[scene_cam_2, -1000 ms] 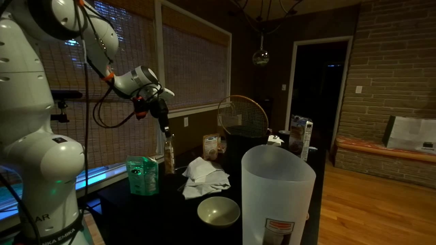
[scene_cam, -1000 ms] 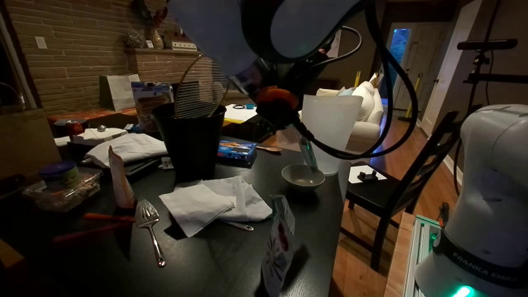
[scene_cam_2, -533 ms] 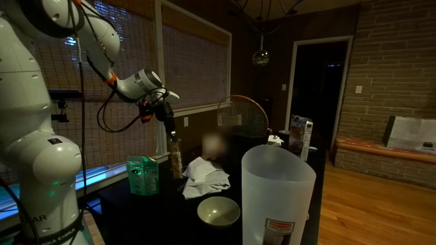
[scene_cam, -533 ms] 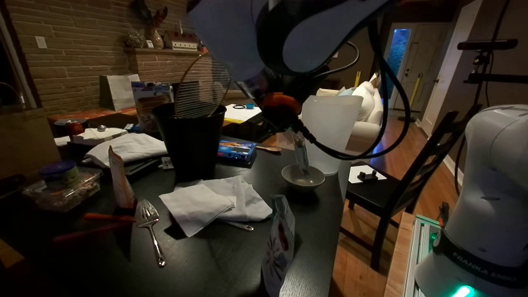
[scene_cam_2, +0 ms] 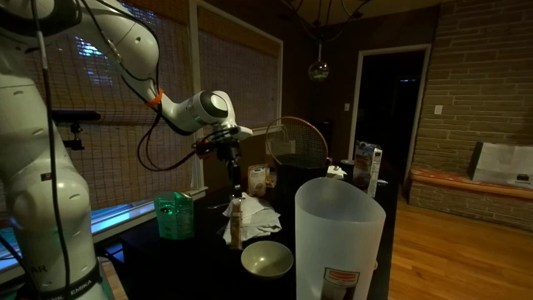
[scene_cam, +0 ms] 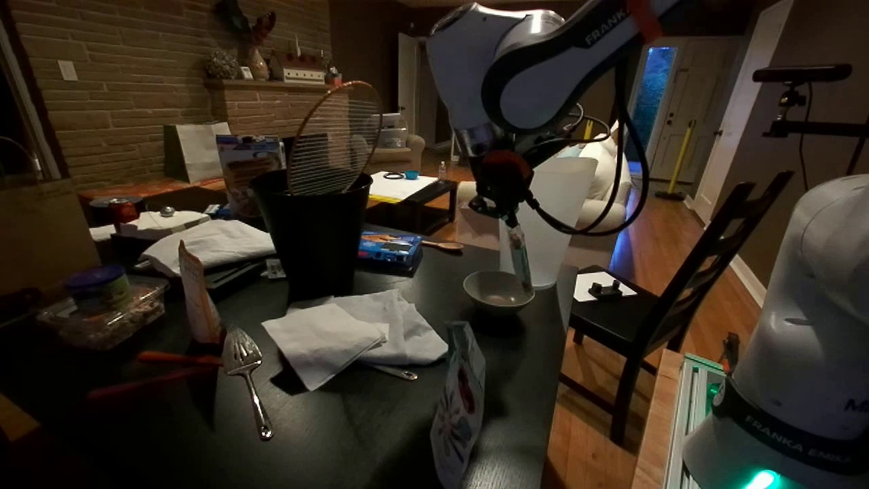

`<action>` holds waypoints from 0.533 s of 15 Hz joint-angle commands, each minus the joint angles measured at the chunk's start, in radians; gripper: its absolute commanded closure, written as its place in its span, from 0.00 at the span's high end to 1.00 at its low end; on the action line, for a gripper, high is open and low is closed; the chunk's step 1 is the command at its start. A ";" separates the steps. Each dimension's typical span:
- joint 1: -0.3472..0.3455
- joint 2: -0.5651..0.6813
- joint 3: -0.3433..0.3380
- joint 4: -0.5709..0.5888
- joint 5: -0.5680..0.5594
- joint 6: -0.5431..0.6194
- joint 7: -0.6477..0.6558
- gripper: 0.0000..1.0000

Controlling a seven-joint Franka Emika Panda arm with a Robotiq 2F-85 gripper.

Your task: Put the packet in the bowl.

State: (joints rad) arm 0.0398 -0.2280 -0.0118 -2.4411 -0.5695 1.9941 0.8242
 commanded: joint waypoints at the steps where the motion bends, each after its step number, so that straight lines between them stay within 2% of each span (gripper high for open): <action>1: -0.075 0.017 -0.024 0.014 0.053 0.027 -0.083 0.00; 4: -0.115 0.052 -0.017 0.036 0.026 -0.013 -0.058 0.00; 8: -0.140 0.086 -0.021 0.033 -0.009 0.009 -0.026 0.00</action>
State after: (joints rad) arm -0.0777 -0.1781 -0.0395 -2.4283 -0.5551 2.0000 0.7737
